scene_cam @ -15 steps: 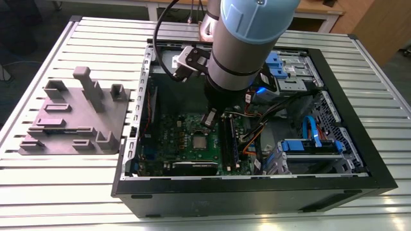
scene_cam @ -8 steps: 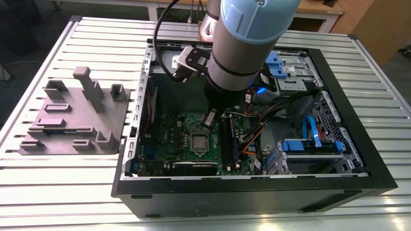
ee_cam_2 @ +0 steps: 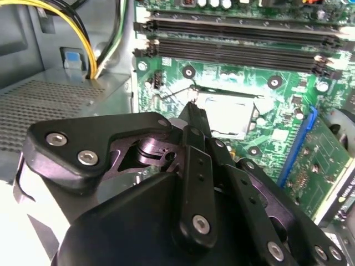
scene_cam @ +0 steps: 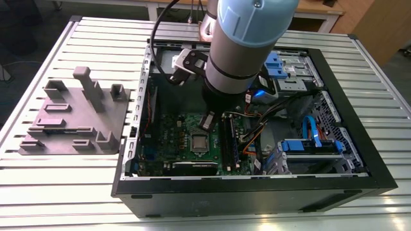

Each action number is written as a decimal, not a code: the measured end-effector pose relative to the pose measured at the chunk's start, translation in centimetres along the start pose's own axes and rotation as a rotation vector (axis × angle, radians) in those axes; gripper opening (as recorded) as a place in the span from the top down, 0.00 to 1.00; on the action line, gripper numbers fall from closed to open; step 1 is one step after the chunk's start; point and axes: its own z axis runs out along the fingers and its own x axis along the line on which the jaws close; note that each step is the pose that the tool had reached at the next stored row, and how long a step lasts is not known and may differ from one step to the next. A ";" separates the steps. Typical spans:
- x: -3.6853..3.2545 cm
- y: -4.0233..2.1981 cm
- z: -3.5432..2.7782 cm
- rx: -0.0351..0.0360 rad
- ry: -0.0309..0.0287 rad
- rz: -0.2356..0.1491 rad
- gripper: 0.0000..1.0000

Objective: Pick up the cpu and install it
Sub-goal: 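Close the cpu cover, then install the first cpu locking lever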

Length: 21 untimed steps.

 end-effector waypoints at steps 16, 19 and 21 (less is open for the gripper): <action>1.71 1.18 0.00 0.0007 -0.0003 -0.004 0.90; 1.74 1.22 0.00 0.0007 -0.0003 -0.004 0.90; 1.74 1.22 0.00 0.0007 -0.0003 -0.004 0.90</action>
